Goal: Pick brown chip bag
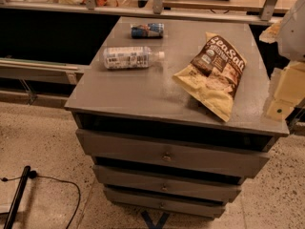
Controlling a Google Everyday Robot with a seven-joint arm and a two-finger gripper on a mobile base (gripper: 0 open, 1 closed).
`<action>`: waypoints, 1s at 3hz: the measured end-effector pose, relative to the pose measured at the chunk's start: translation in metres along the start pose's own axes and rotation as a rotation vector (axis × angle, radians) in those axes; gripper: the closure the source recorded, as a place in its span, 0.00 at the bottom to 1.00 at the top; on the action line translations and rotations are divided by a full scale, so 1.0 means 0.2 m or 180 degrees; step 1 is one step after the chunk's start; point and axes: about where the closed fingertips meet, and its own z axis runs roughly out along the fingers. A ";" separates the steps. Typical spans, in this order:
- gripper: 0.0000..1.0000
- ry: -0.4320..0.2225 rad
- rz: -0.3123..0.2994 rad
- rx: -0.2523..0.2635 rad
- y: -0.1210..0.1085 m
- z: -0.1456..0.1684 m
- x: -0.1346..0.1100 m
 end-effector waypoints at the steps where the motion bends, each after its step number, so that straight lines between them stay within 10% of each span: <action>1: 0.00 0.0000 0.0000 0.0000 0.00 0.00 0.00; 2: 0.00 -0.0087 0.0129 -0.0125 0.04 0.04 0.07; 3: 0.00 -0.0597 0.0387 -0.0354 0.01 0.24 0.16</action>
Offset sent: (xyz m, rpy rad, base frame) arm -0.0242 -0.0268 -0.0359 0.1181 0.1163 -0.0591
